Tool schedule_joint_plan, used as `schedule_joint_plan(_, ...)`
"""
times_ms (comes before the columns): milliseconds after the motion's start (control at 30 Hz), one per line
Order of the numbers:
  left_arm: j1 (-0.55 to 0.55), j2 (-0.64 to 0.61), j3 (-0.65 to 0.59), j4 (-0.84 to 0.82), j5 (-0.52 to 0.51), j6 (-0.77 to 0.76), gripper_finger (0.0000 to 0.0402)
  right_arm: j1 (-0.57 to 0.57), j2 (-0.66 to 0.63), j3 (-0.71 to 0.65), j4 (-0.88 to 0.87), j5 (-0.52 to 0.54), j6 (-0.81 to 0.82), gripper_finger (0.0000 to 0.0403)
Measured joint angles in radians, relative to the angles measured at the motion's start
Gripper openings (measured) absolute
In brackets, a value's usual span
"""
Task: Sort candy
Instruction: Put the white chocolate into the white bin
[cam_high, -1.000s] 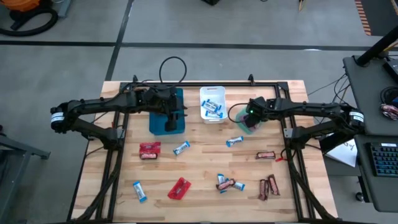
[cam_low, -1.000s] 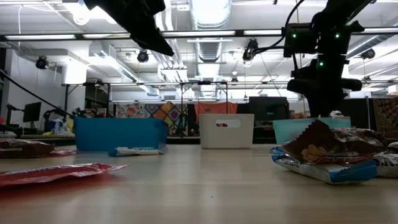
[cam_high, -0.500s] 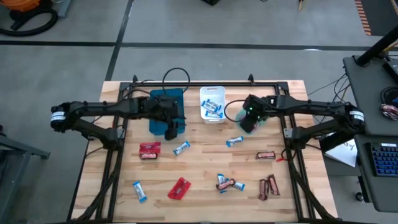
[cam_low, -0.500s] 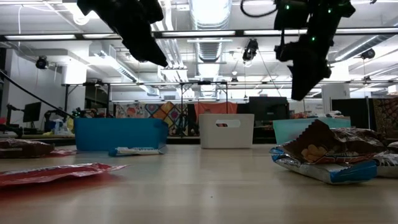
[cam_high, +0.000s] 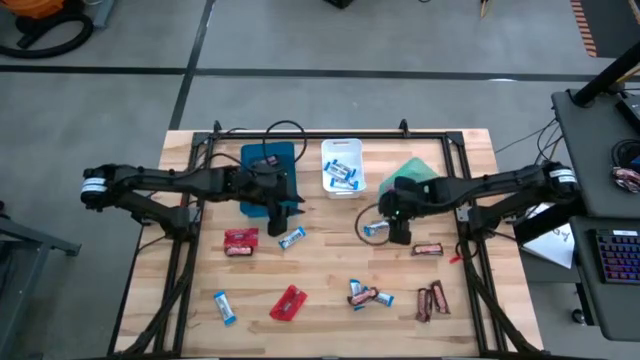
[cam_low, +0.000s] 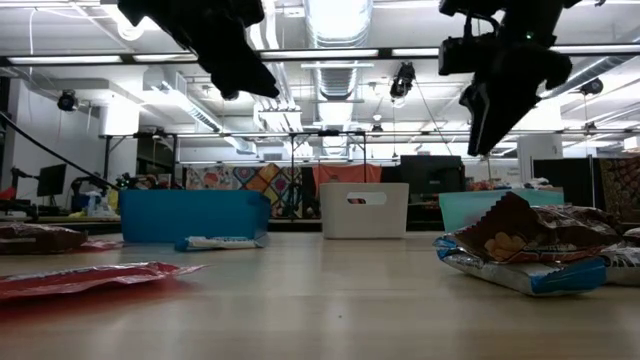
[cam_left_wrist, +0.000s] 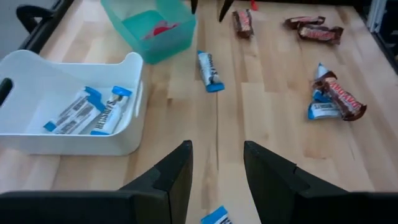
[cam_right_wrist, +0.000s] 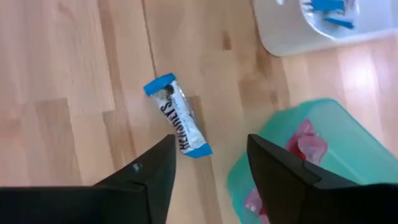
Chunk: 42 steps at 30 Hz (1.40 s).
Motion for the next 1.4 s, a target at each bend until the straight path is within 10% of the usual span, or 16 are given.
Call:
schedule_joint_plan(833,-0.098,0.0,-0.105,0.18,-0.003,-0.123,0.0127,0.083,0.341,0.005,0.072,0.055,-0.111,0.0176)
schedule_joint_plan(1400,-0.098,0.0,-0.104,0.179,-0.003,-0.115,0.0127,0.083,0.388,0.006,0.095,0.037,-0.1,0.0028)
